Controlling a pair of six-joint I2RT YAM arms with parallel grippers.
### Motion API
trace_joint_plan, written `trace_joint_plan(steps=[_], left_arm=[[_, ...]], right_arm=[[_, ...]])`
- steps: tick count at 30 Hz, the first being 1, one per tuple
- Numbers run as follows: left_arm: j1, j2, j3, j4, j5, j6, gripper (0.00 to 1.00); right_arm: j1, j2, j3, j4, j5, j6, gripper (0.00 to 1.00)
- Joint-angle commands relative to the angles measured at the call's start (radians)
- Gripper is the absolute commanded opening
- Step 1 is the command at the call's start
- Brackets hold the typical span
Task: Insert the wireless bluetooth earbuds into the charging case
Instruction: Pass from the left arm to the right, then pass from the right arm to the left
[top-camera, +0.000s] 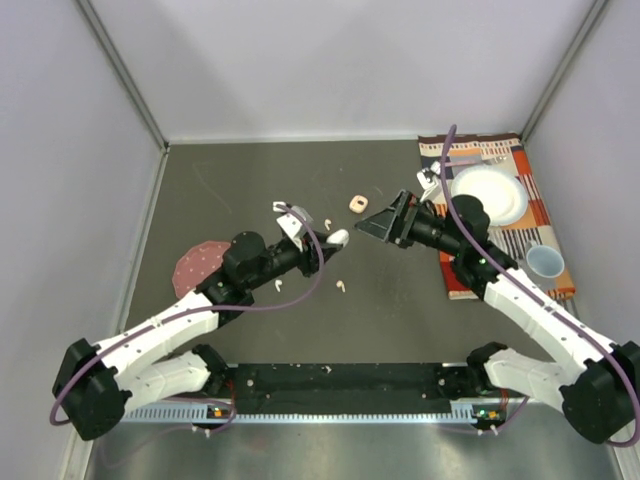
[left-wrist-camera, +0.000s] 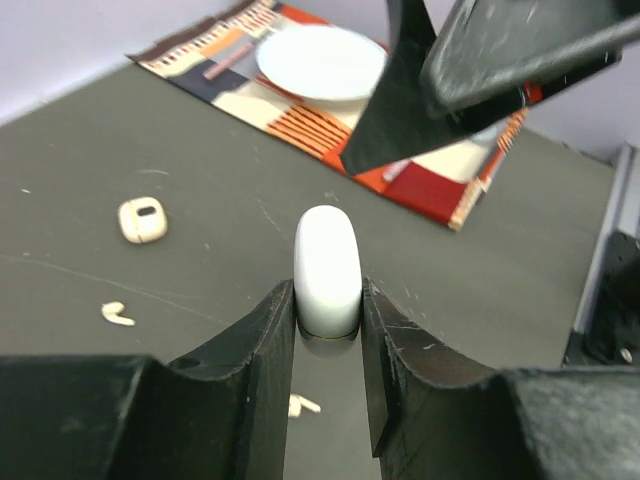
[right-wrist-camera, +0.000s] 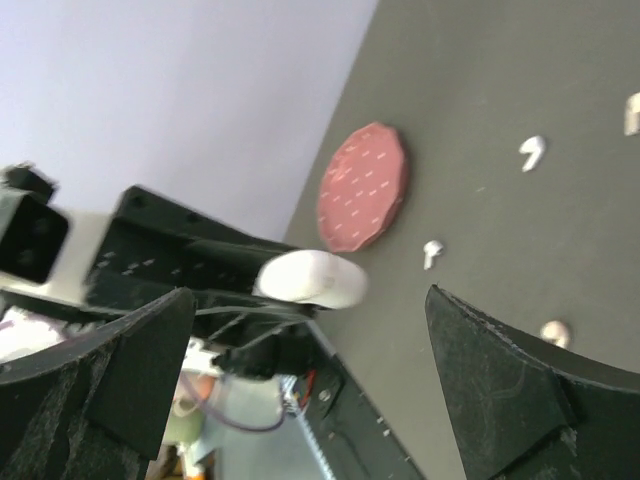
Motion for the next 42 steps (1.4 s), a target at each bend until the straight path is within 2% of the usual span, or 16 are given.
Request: trace_joint_plan(steps=[1, 4, 9, 16, 21, 25, 38, 40, 42], left_arm=[[0.003, -0.018, 0.065, -0.095, 0.158, 0.063, 0.35], [0.003, -0.013, 0.065, -0.08, 0.167, 0.049, 0.35], [0.003, -0.016, 0.065, -0.061, 0.172, 0.04, 0.35], [0.003, -0.041, 0.031, 0.008, 0.158, 0.023, 0.35], [0.003, -0.033, 0.031, 0.029, 0.167, 0.013, 0.35], [0.002, -0.013, 0.036, 0.031, 0.176, 0.011, 0.35], [0.002, -0.006, 0.031, 0.025, 0.175, 0.011, 0.36], [0.003, -0.006, 0.03, 0.02, 0.17, 0.014, 0.36], [0.003, 0.0, 0.03, 0.017, 0.168, 0.014, 0.36]], right_arm=[[-0.003, -0.026, -0.059, 0.254, -0.216, 0.179, 0.98], [-0.003, -0.017, -0.073, 0.274, -0.208, 0.239, 0.98], [-0.001, -0.002, -0.067, 0.15, -0.162, 0.223, 0.98], [0.015, 0.047, -0.073, 0.163, -0.188, 0.265, 0.97], [0.042, 0.083, -0.075, 0.19, -0.191, 0.3, 0.92], [0.058, 0.112, -0.113, 0.337, -0.213, 0.366, 0.87], [0.063, 0.138, -0.142, 0.439, -0.204, 0.443, 0.61], [0.063, 0.14, -0.142, 0.44, -0.205, 0.444, 0.53], [0.063, 0.14, -0.145, 0.446, -0.208, 0.45, 0.53]])
